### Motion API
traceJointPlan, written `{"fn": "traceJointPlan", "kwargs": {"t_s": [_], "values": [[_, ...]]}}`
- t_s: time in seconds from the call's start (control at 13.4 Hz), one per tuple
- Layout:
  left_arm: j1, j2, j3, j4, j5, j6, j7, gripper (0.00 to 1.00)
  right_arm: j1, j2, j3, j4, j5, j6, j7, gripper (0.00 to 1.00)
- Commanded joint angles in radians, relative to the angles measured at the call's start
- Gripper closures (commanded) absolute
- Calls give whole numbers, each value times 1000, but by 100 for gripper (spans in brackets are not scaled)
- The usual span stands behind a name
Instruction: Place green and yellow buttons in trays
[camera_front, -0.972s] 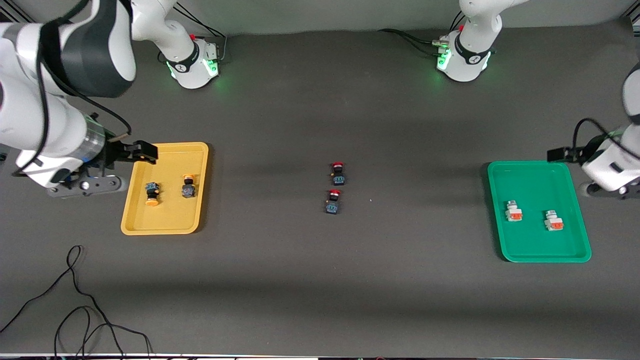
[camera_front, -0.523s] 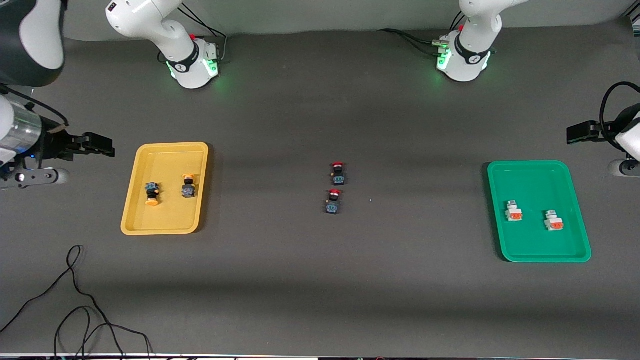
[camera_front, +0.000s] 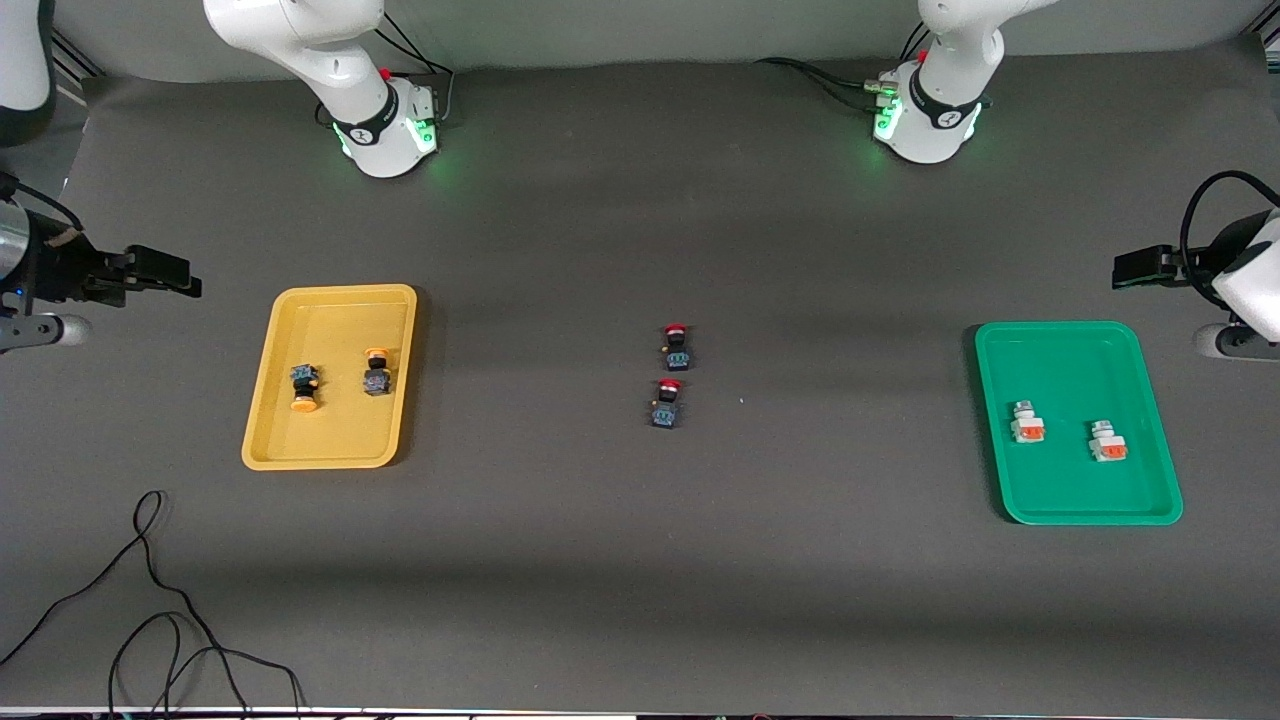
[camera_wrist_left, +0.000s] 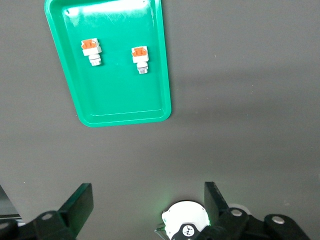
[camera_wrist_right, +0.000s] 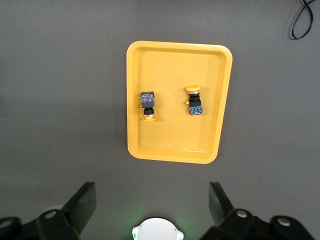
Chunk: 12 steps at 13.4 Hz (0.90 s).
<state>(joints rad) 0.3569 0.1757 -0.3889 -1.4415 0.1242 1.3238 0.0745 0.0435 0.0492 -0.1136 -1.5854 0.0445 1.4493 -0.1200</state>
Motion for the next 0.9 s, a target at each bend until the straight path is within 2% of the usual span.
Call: {"fn": "traceJointPlan", "kwargs": {"t_s": [0.0,0.07,0.3,0.37,0.45,0.6,0.82], "values": [[-47,-10,16,23,-3,-32,-2,1,-68,-42,75,-30,-37,19,20,0],[-82,-13,50,23,-1,-32,-4,1,-65,-40,75,-27,-52,25,26,0],[-325,-24,281,23,-1,-31,-4,1,-48,-42,75,-30,-58,54,53,0],[-390,-27,338,21,-3,-29,-4,1,-42,-43,75,-30,-58,60,54,0],[-423,-34,366,13,-3,-21,-4,1,-42,-43,75,-30,-58,62,54,0],[-434,-76,367,-46,-5,35,-4,1,-42,-45,75,-30,-58,68,53,0],[-441,-197,361,-247,-15,225,-4,1,-40,-48,75,-30,-58,66,53,0]]}}
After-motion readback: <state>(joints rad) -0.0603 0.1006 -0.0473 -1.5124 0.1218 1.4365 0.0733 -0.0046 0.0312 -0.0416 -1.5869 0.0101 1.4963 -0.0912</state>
